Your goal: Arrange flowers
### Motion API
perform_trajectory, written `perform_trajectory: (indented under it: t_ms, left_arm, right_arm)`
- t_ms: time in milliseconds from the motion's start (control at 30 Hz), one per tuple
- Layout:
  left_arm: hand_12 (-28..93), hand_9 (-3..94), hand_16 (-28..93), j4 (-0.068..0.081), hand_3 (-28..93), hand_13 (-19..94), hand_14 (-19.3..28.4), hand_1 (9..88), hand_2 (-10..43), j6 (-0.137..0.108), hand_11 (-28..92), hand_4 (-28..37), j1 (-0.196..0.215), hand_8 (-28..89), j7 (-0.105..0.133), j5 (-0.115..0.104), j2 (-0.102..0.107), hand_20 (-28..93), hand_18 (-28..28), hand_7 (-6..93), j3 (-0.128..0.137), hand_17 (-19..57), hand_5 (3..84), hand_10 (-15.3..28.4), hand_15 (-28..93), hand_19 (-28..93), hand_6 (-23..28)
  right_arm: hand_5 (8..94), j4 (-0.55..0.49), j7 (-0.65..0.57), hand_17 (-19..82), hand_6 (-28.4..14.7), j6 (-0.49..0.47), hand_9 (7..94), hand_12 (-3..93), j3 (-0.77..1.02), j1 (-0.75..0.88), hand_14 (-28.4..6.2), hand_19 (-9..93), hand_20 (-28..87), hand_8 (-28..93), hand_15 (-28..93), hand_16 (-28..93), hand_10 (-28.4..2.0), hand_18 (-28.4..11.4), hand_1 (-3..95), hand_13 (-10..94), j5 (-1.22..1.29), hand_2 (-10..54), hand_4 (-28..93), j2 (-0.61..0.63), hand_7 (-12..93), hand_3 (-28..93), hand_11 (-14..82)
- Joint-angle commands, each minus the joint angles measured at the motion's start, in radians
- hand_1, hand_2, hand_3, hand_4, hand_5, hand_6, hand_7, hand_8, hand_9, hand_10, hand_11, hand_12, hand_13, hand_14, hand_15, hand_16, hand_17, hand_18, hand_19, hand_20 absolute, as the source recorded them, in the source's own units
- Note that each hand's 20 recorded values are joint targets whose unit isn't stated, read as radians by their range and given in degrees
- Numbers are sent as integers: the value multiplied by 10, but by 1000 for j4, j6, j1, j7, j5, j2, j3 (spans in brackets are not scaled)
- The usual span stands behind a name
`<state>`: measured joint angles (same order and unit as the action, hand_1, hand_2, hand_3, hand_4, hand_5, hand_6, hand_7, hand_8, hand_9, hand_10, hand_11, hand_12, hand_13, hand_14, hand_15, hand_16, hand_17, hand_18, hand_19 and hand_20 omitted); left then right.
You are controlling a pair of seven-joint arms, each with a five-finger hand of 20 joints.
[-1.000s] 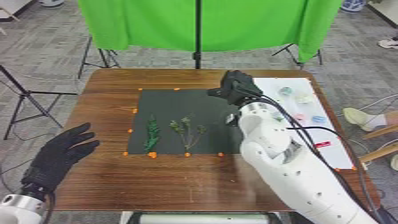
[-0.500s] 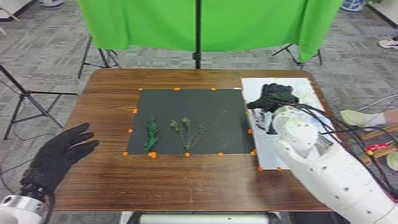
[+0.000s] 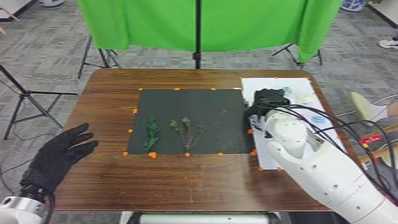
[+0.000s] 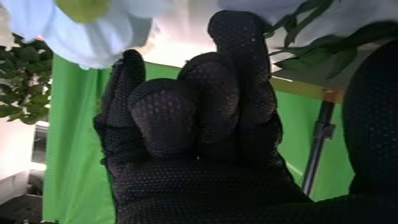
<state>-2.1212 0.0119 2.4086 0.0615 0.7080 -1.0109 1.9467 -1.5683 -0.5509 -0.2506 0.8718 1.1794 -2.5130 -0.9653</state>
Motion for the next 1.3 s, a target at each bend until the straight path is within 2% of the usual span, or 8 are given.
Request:
perform_trajectory:
  t_ms: [33, 100, 300, 833, 1000, 1100, 1133, 1300]
  left_arm:
    - [158, 318, -21, -1, 698, 284, 169, 265, -19, -6, 254, -266, 14, -100, -5, 4, -9, 5, 230, 204, -4, -64, 351, 139, 348, 522, 53]
    - [158, 318, -22, 1, 698, 284, 168, 265, -19, -10, 253, -267, 15, -100, 0, 1, -4, 5, 230, 203, -6, -64, 351, 140, 348, 522, 53]
    - [158, 318, -21, -3, 698, 284, 168, 265, -19, -8, 253, -267, 20, -100, 2, 2, -7, 5, 231, 203, -2, -64, 351, 139, 347, 522, 53]
    - [159, 318, -21, 7, 699, 284, 168, 264, -20, -3, 253, -267, -4, -100, 4, 5, -2, 5, 231, 204, -6, -65, 345, 138, 347, 521, 48]
    - [159, 318, -21, 11, 698, 284, 168, 264, -22, 7, 254, -267, -12, -100, -2, 6, 0, 5, 231, 204, -13, -65, 345, 138, 346, 521, 49]
    - [159, 318, -21, 13, 698, 284, 168, 263, -22, 6, 254, -267, -12, -100, -3, 5, 1, 5, 231, 203, -15, -65, 346, 139, 345, 521, 49]
    - [159, 318, -21, 13, 698, 284, 168, 263, -22, 9, 254, -267, -11, -100, -5, 5, 1, 5, 231, 203, -13, -65, 346, 139, 345, 520, 49]
    - [159, 318, -20, 12, 698, 283, 168, 263, -22, 11, 253, -267, -7, -100, -8, 6, 3, 5, 231, 202, -8, -65, 346, 138, 346, 521, 50]
  right_arm:
    - [731, 1, -29, 254, -8, -5, 753, 411, 8, -23, -144, 744, 419, -113, 816, 336, -131, -231, 198, 647, -22, -82, -283, -4, 454, 764, 574]
    - [730, -9, -31, 254, -8, -31, 754, 414, 18, -23, -144, 744, 418, -113, 815, 338, -131, -231, 198, 647, -16, -82, -283, -3, 453, 764, 573]
    - [732, 2, -32, 254, -8, -44, 756, 416, 17, -27, -145, 745, 419, -114, 814, 340, -132, -232, 197, 647, -12, -79, -283, -9, 448, 762, 568]
    - [711, 61, -51, 251, -14, -158, 725, 416, 8, -30, -146, 742, 415, -111, 803, 342, -135, -233, 184, 637, -32, -68, -283, -45, 414, 736, 555]
    - [710, 69, -46, 264, -3, -198, 742, 416, 31, -1, -121, 743, 407, -97, 799, 340, -116, -225, 319, 656, 6, -95, -282, -60, 433, 740, 566]
    - [721, 79, 23, 260, 6, -205, 755, 444, 75, 29, -112, 731, 405, 136, 808, 366, -104, -215, 443, 665, 20, -95, -283, -65, 469, 618, 589]
    - [726, 82, 45, 255, 9, -216, 761, 452, 95, 38, -110, 724, 406, 151, 811, 373, -102, -212, 465, 667, 28, -95, -283, -72, 483, 601, 596]
    - [754, 78, 61, 253, 23, -239, 792, 471, 155, 76, -106, 706, 416, 179, 820, 394, -93, -205, 466, 683, 144, -95, -283, -77, 519, 725, 606]
